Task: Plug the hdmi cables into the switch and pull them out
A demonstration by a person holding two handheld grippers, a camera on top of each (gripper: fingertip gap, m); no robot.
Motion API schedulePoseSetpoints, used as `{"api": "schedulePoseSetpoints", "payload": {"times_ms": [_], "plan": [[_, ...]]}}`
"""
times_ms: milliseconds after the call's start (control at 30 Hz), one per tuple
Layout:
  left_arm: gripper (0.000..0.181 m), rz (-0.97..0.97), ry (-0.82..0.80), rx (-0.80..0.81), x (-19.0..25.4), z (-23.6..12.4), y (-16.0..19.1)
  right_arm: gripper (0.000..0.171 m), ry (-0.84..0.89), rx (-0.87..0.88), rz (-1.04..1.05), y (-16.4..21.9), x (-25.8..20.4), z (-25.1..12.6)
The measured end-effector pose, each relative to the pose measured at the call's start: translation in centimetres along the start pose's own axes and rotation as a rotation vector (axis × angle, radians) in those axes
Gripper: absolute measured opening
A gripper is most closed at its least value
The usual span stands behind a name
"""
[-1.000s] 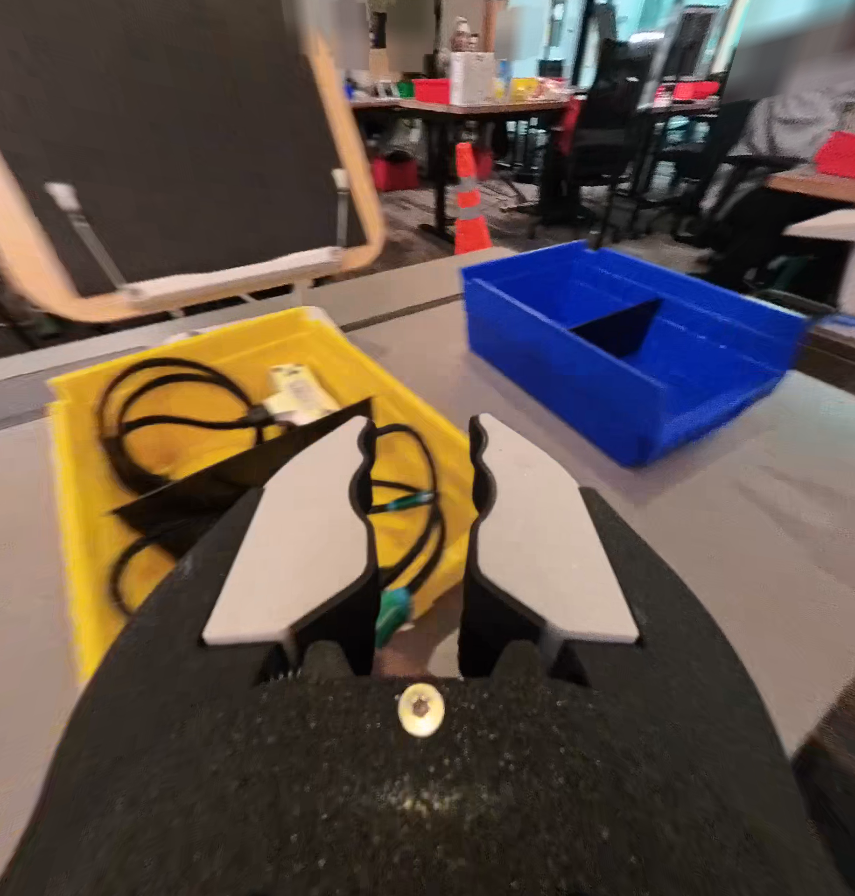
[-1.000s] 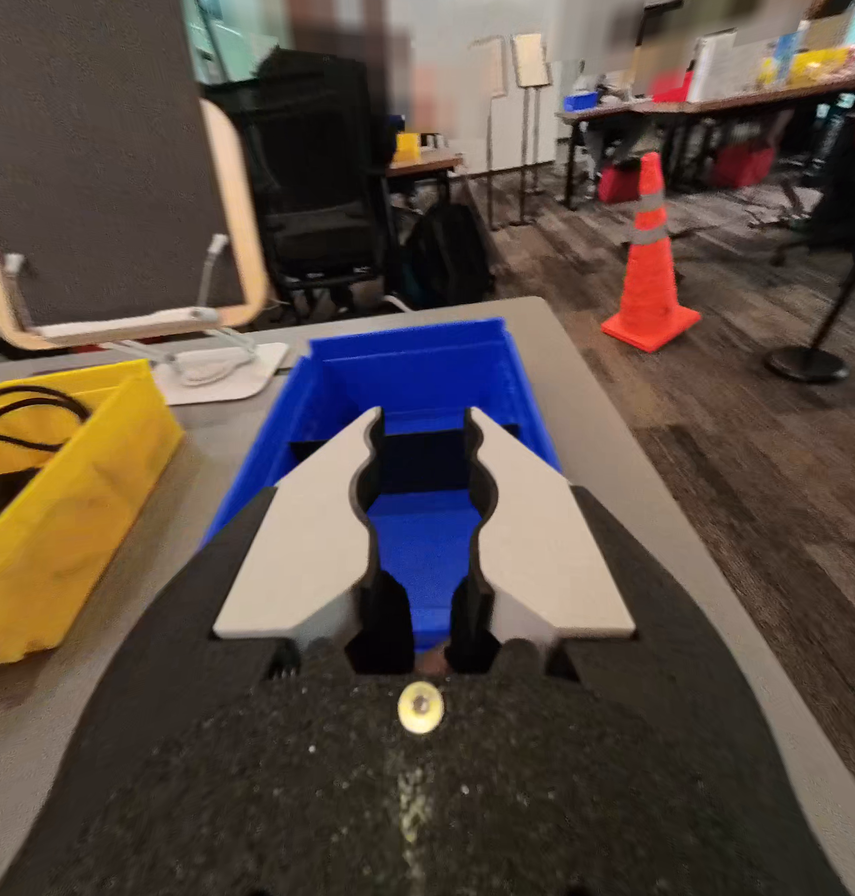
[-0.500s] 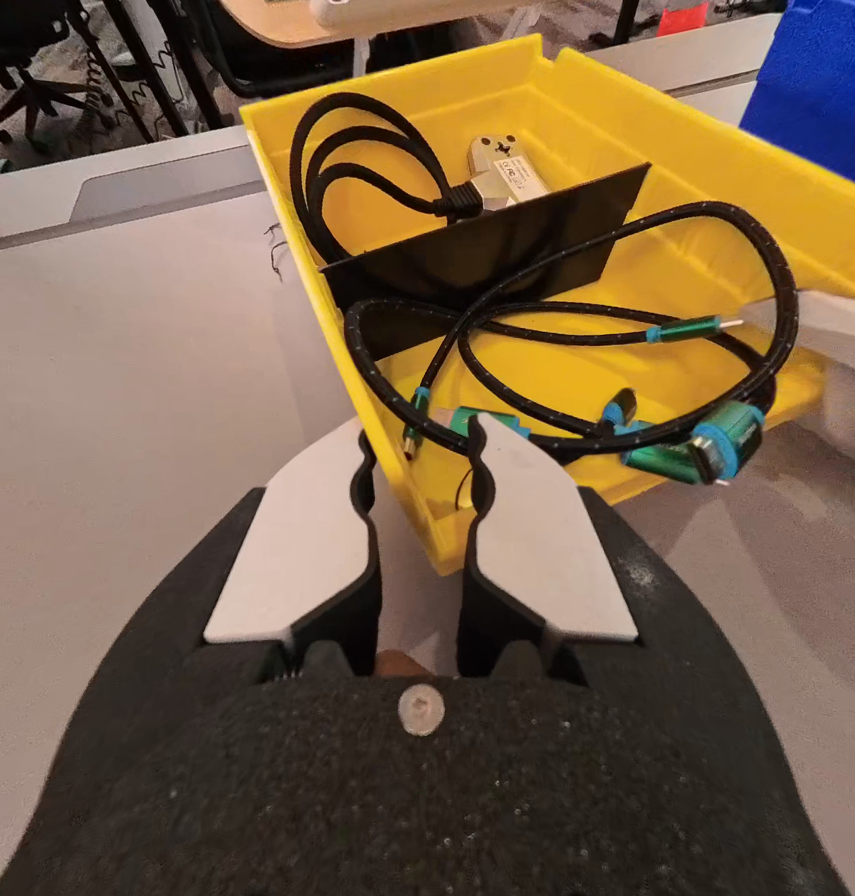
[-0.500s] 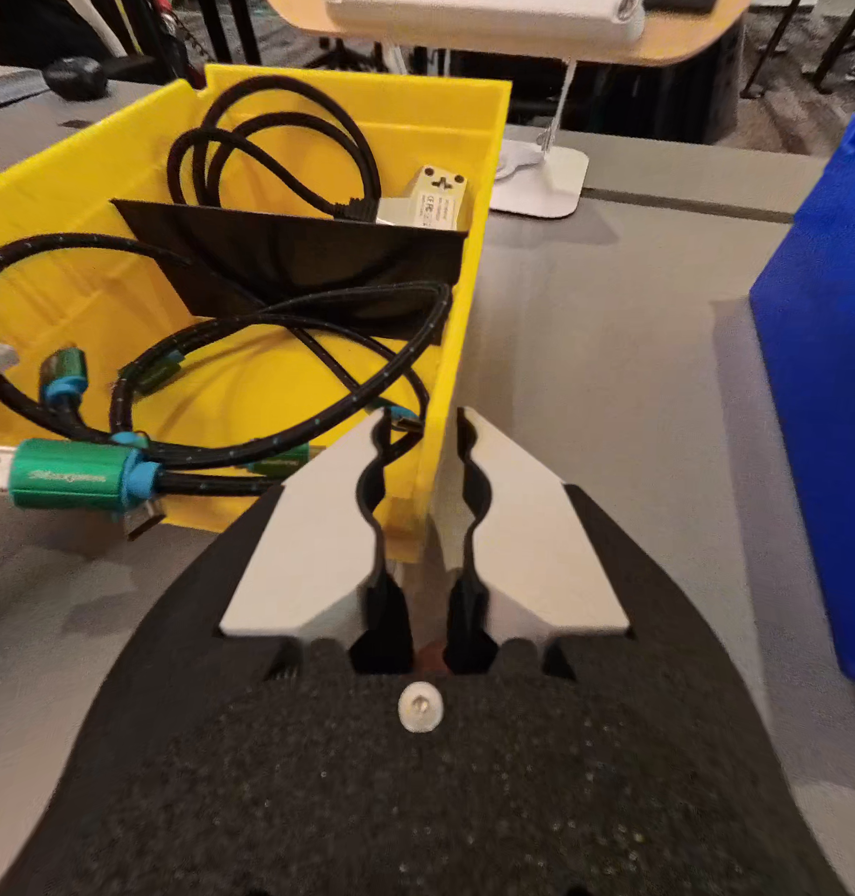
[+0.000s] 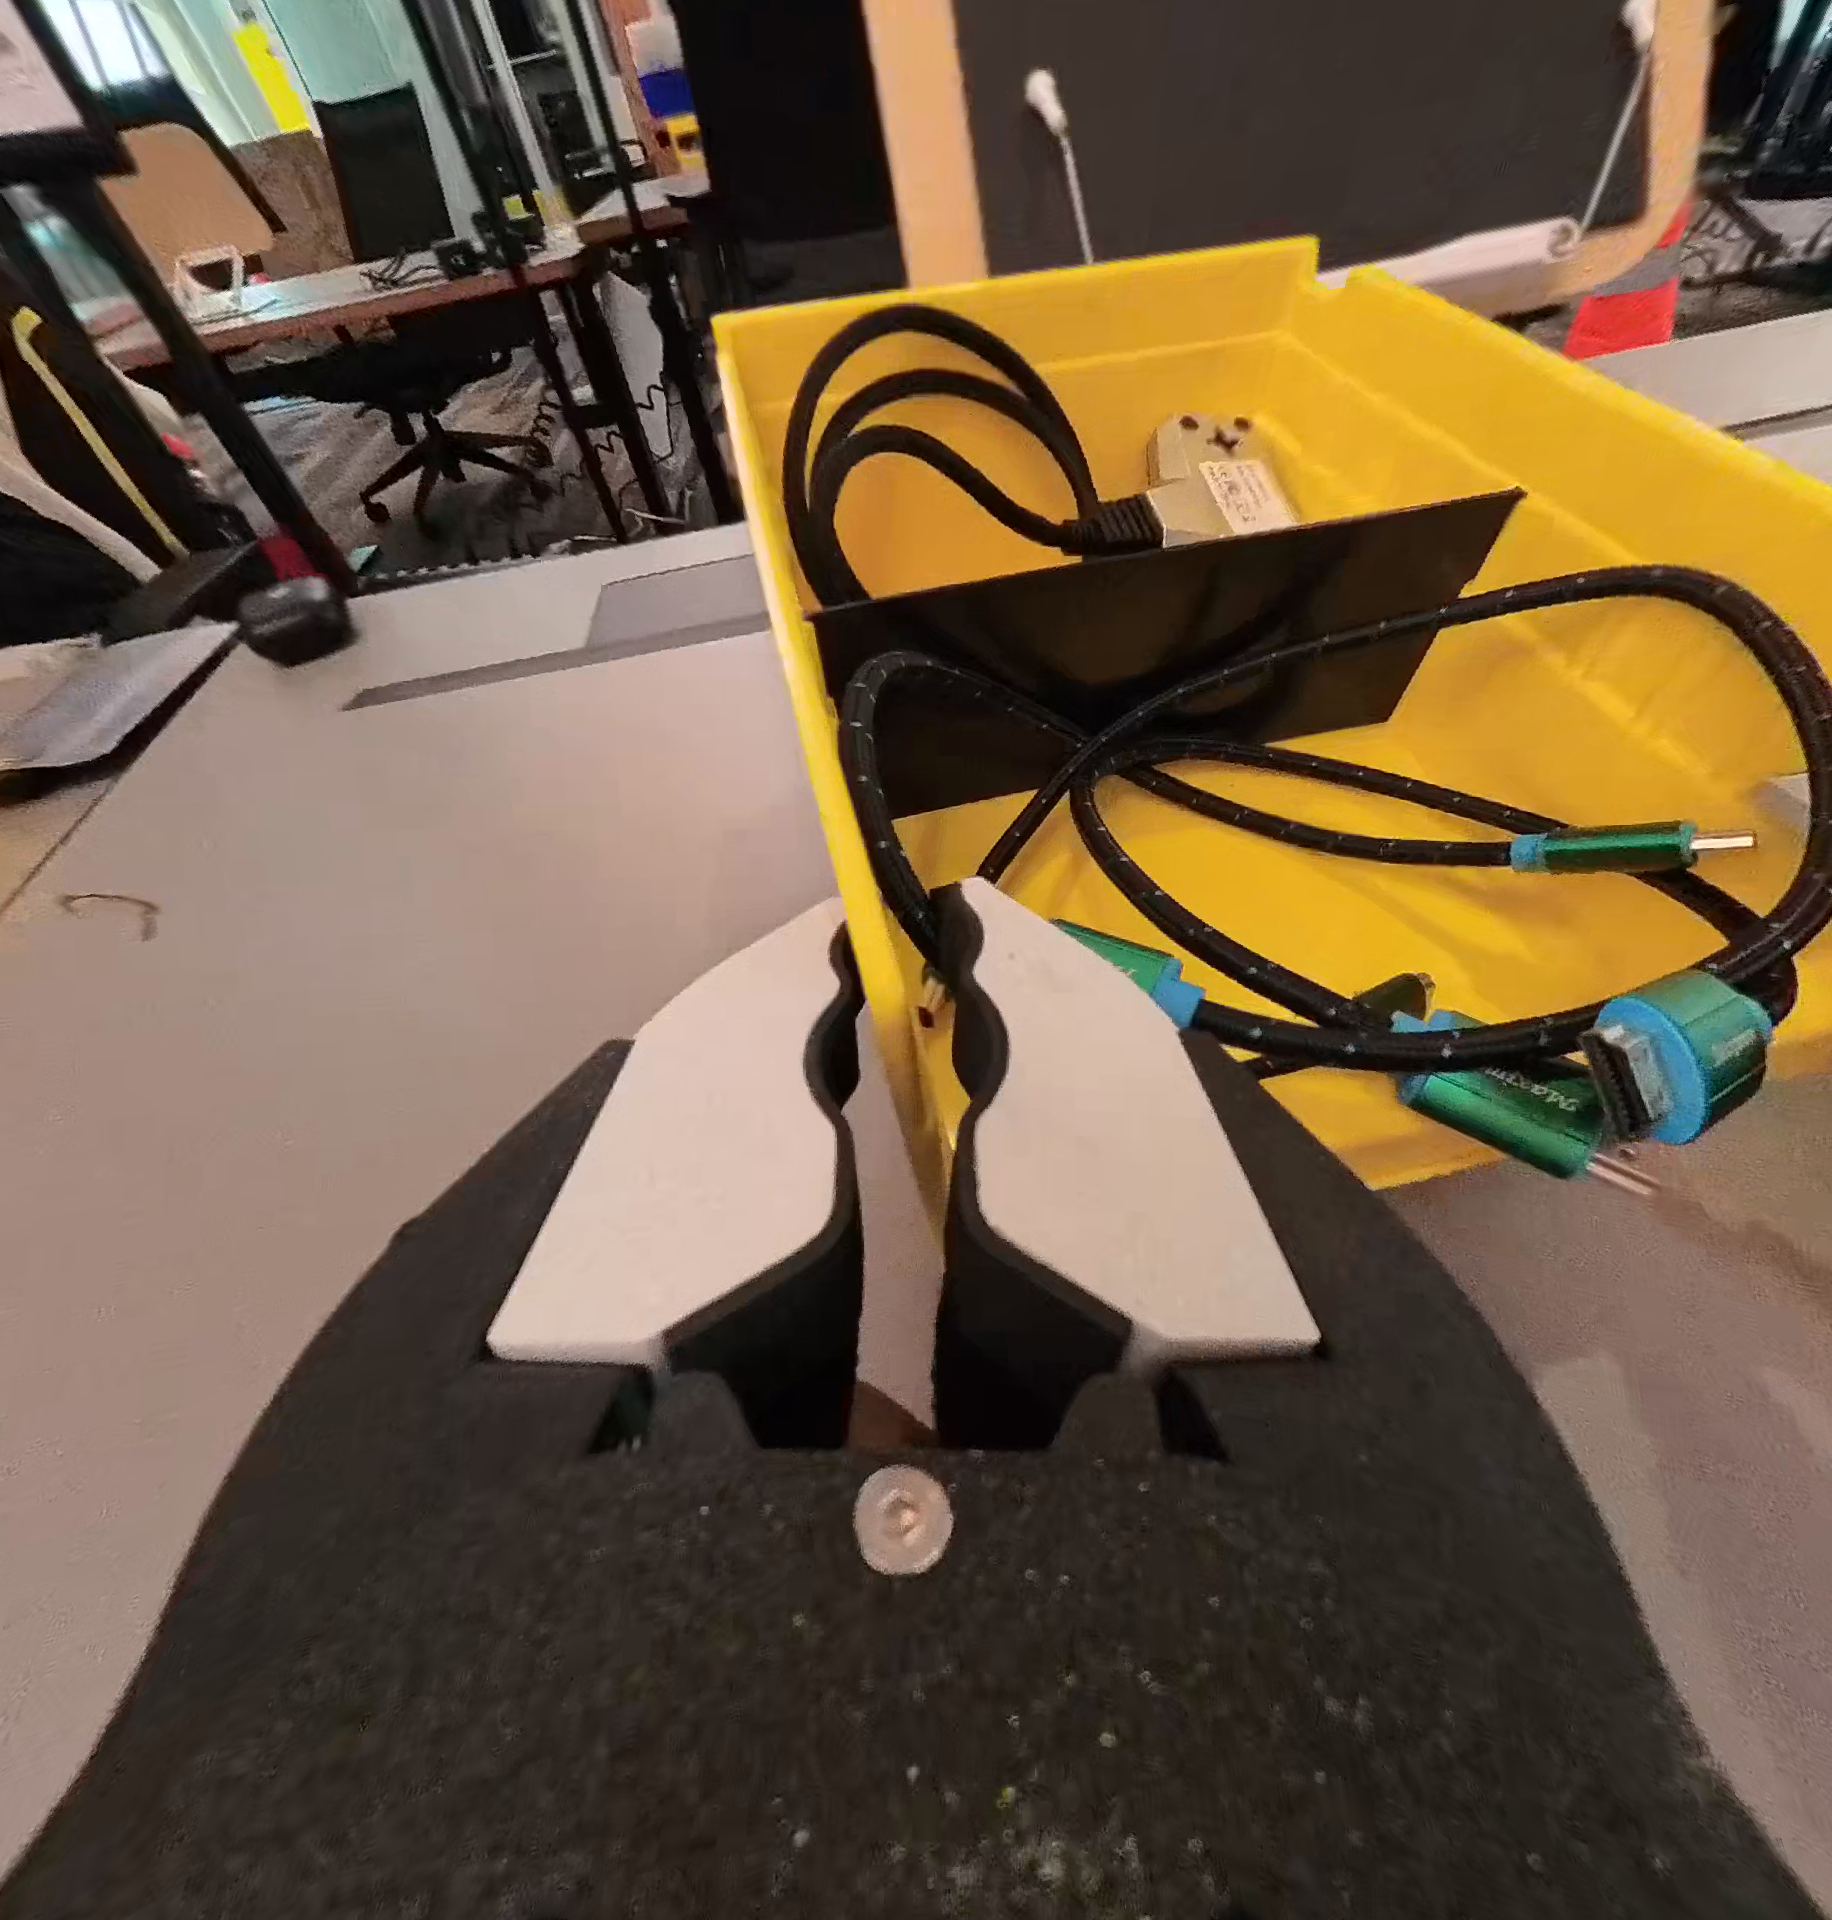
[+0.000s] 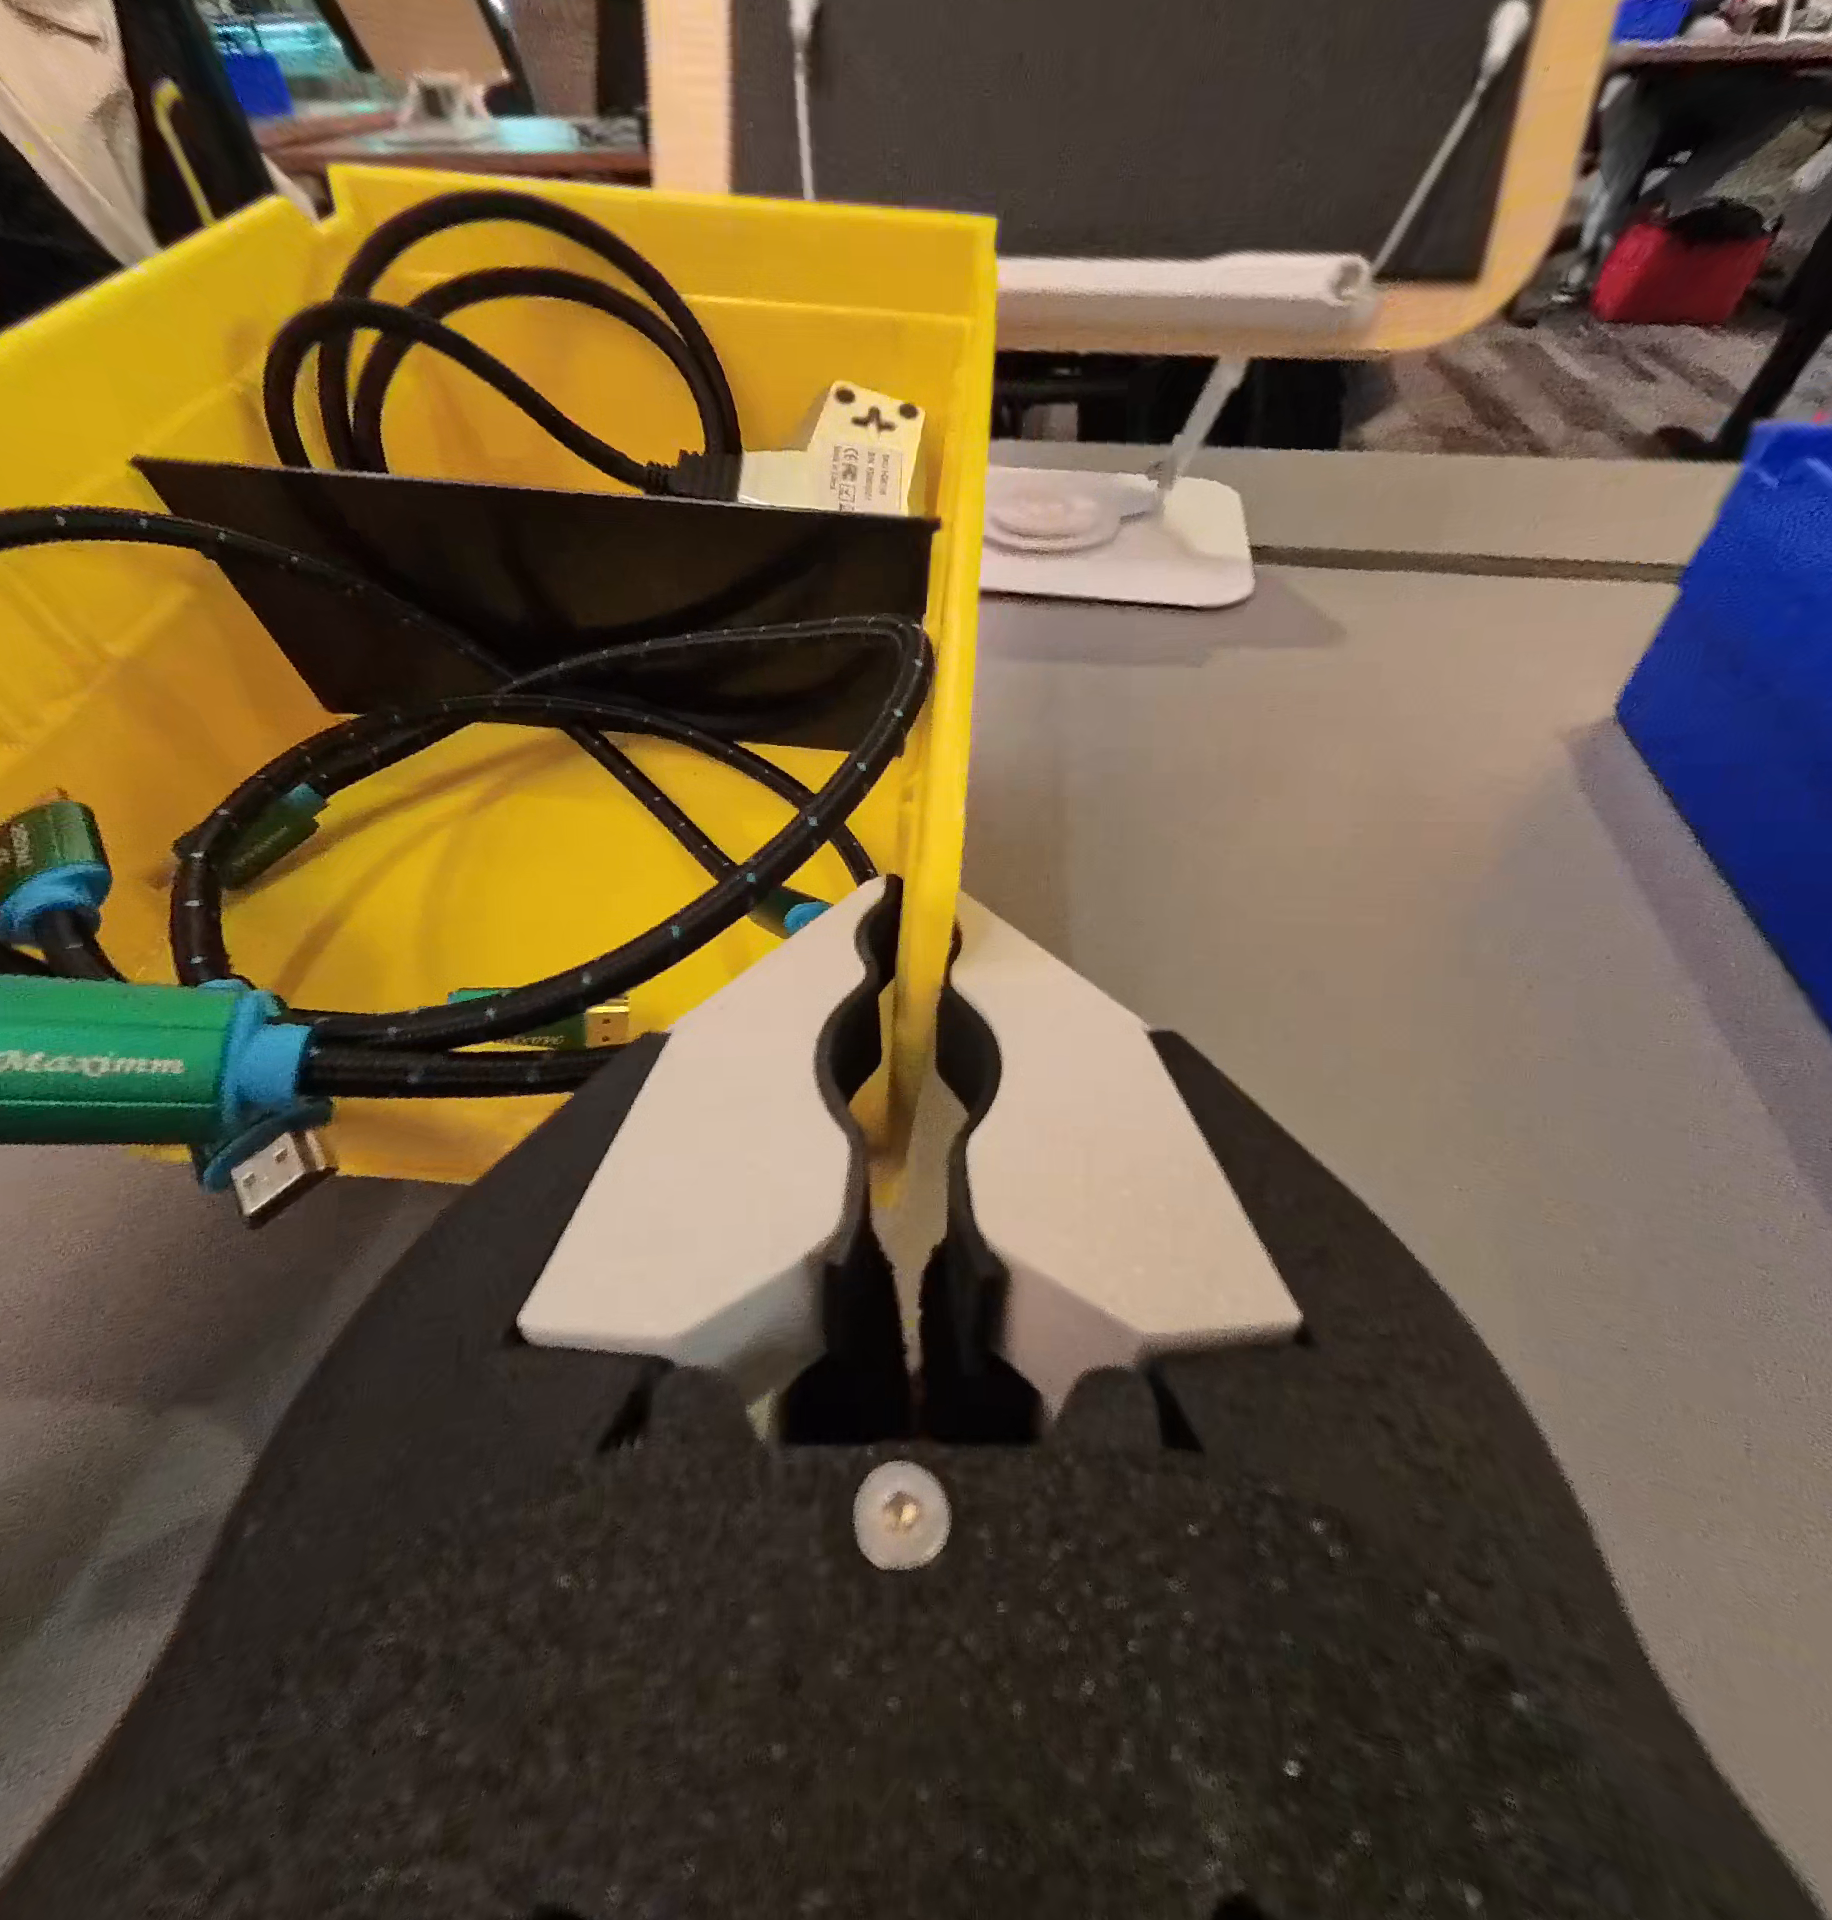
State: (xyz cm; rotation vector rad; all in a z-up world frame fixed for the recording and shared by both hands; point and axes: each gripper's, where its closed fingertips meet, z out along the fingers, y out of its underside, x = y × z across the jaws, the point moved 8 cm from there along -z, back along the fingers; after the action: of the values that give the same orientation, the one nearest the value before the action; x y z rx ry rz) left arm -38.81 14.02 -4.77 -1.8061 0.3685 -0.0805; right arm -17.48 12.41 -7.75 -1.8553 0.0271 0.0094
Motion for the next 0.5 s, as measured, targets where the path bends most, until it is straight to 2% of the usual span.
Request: {"api": "schedulePoseSetpoints", "payload": {"times_ms": [133,200,267,433,500], "plan": [[0.012,-0.005,0.011,0.027,-7.4,-0.2,1.0,0.001,-0.018,0.014,-0.042,-1.1,-6.9,1.5],[0.013,0.079,0.006,0.006,-10.6,0.2,1.8,0.002,-0.022,0.015,-0.058,-1.2,-10.1,2.7],[0.013,0.064,0.012,-0.016,-13.2,0.8,2.4,0.002,-0.023,-0.009,-0.066,-1.0,-12.7,4.1],[0.013,-0.006,0.0,-0.133,-16.3,2.9,5.3,0.002,0.019,-0.12,-0.026,0.5,-16.7,6.5],[0.015,-0.065,-0.03,-0.1,-17.0,3.1,5.6,0.002,0.029,-0.099,-0.005,1.1,-17.5,6.4]]}}
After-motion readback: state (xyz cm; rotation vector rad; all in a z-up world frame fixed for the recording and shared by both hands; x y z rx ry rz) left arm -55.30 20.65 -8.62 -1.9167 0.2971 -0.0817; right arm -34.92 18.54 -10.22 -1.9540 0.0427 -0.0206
